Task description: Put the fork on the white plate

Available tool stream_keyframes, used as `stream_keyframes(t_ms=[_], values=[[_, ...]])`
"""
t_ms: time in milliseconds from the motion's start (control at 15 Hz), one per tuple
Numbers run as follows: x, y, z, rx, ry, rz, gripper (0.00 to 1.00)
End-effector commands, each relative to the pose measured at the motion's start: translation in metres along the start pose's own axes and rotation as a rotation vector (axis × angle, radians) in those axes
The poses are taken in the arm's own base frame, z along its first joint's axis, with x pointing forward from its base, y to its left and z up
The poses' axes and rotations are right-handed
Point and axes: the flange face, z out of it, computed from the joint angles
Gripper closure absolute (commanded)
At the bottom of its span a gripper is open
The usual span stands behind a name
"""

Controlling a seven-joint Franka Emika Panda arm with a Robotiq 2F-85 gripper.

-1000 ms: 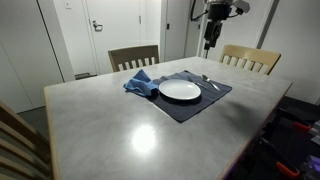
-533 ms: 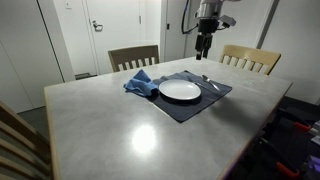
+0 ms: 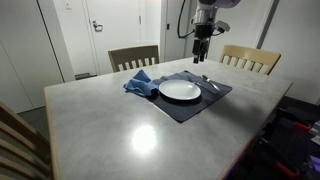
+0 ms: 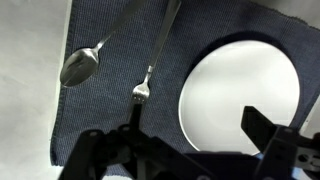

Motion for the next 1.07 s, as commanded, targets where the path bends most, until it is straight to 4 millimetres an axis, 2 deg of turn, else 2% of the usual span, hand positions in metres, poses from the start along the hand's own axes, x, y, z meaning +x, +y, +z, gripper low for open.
stream_keyframes(t_ms=[0, 600, 1000], values=[[0.004, -0.001, 0.006, -0.022, -0.05, 0.012, 0.0], [0.008, 0.002, 0.046, -0.014, -0.176, -0.029, 0.0], [0.015, 0.018, 0.072, 0.004, -0.202, 0.019, 0.0]])
